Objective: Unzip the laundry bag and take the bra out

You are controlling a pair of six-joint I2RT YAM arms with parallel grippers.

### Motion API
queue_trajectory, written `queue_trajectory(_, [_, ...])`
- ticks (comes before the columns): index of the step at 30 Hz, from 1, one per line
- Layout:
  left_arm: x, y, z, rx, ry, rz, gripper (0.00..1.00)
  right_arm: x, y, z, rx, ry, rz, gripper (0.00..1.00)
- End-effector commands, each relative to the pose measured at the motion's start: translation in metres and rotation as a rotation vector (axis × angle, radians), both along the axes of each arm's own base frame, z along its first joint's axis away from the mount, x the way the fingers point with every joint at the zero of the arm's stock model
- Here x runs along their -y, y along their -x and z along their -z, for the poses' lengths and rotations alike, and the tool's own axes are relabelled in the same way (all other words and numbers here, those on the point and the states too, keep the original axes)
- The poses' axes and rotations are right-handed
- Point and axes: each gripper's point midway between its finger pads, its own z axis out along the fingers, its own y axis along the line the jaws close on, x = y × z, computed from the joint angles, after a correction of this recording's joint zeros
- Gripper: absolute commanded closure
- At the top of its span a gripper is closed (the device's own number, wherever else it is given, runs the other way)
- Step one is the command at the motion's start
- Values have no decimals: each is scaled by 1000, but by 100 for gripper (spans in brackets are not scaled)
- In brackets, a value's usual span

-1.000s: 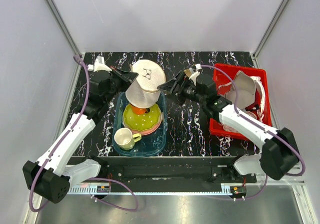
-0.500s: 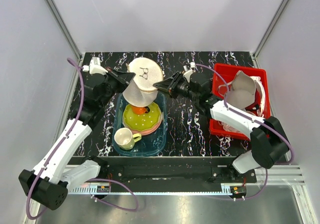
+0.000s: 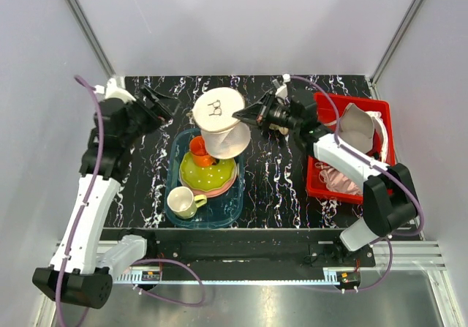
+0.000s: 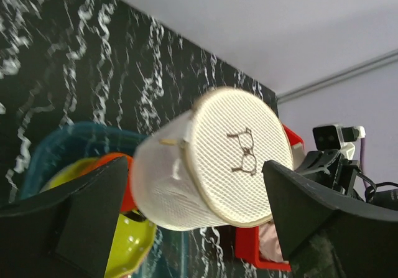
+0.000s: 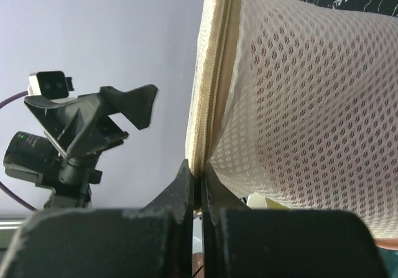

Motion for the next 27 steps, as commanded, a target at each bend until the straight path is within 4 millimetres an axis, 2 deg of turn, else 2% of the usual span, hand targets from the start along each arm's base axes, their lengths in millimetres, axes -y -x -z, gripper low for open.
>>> queue_trajectory(1, [-14,10,-43,101,-127,94,8,12,17,-40,219,9,-220,100])
queue_trajectory(3, [-8,10,-50,112,-153,166,8,11,24,-52,280,35,-277,100])
queue_trajectory(4, [-5,9,-50,112,-162,199,8,13,32,-43,305,86,-330,100])
queue_trajectory(6, [9,7,-47,115,-165,306,8,16,43,-48,356,109,-387,100])
queue_trajectory(7, [15,7,-46,120,-163,350,8,19,56,-46,382,114,-457,100])
queue_trajectory(11, [44,16,-31,125,-113,593,8,26,79,-49,444,104,-545,100])
queue_trajectory(13, [48,16,-16,98,-93,628,8,30,86,-49,466,95,-578,100])
queue_trajectory(18, [63,34,-11,133,-20,753,8,31,92,-45,479,87,-613,100])
queue_trajectory(20, [68,43,-2,117,15,826,8,30,92,-44,474,84,-622,100])
queue_trajectory(23, [74,51,13,79,86,882,15,28,88,-41,473,85,-625,100])
queue_trajectory(25, [76,55,11,100,104,897,26,26,84,-38,468,90,-617,100])
queue_trajectory(26, [78,59,6,124,116,912,36,26,82,-37,466,91,-617,100])
queue_trajectory(27, [78,61,7,121,125,917,42,25,81,-39,473,89,-620,100])
